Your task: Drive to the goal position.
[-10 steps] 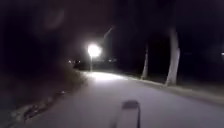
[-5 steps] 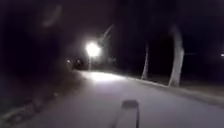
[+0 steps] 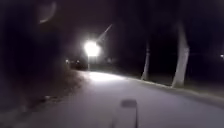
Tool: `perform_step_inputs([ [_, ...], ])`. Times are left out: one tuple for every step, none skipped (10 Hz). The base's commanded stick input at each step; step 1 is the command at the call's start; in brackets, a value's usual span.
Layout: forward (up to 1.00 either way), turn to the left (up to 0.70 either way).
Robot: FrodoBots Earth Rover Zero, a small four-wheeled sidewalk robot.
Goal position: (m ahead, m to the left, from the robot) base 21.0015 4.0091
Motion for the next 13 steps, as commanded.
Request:
perform_step_inputs([
  [0.70, 0.34],
  [0.70, 0.09],
  [0.70, 0.00],
  [0.70, 0.00],
  [0.70, 0.00],
  [0.70, 0.12],
  [0.70, 0.35],
  [0.70, 0.35],
  [0.70, 0.15],
  [0.70, 0.00],
  [0.70, 0.00],
  [0.70, 0.00],
  [0.70, 0.00],
])
